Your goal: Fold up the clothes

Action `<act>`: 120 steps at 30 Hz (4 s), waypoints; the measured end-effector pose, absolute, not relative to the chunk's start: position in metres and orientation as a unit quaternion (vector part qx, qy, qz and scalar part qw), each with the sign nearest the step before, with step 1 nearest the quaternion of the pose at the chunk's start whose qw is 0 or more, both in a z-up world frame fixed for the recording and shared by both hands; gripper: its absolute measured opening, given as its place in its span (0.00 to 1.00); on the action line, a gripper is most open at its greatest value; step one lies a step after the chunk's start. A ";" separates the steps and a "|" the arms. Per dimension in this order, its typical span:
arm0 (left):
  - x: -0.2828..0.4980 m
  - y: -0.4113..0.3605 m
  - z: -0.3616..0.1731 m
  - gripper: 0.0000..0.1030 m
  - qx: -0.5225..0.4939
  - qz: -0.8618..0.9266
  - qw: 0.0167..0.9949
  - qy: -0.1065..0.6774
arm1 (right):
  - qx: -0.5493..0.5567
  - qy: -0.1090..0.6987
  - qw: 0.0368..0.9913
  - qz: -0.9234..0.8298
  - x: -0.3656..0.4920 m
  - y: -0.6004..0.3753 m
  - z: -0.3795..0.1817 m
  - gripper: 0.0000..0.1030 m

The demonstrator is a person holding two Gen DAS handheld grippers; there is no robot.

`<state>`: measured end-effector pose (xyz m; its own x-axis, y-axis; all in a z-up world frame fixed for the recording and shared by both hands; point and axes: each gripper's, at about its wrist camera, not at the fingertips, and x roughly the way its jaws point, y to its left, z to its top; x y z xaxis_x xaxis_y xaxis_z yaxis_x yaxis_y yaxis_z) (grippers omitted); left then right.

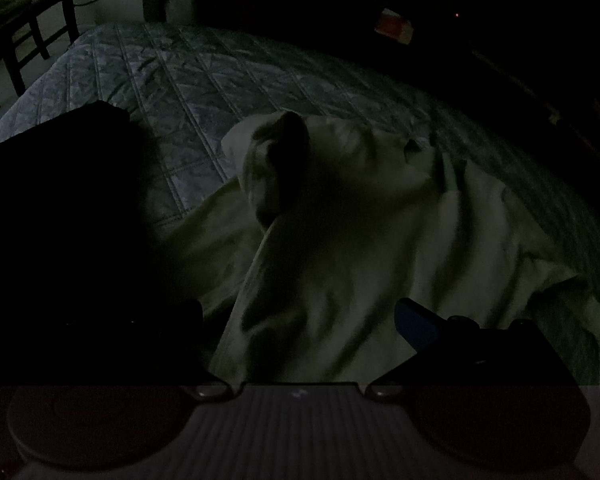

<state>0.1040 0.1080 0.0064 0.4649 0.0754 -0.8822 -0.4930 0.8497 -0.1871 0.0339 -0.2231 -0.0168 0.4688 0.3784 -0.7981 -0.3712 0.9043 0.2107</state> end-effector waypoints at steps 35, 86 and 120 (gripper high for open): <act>0.106 0.105 0.006 0.99 -0.212 0.170 0.829 0.489 | -0.165 0.520 0.808 0.223 0.007 -0.215 -0.013 0.00; 0.108 0.099 0.005 0.99 -0.206 0.161 0.830 0.492 | -0.147 0.535 0.823 0.121 0.015 -0.236 -0.025 0.47; 0.108 0.103 0.009 0.99 -0.197 0.183 0.834 0.483 | -0.224 0.432 0.859 0.159 -0.001 -0.207 0.019 0.23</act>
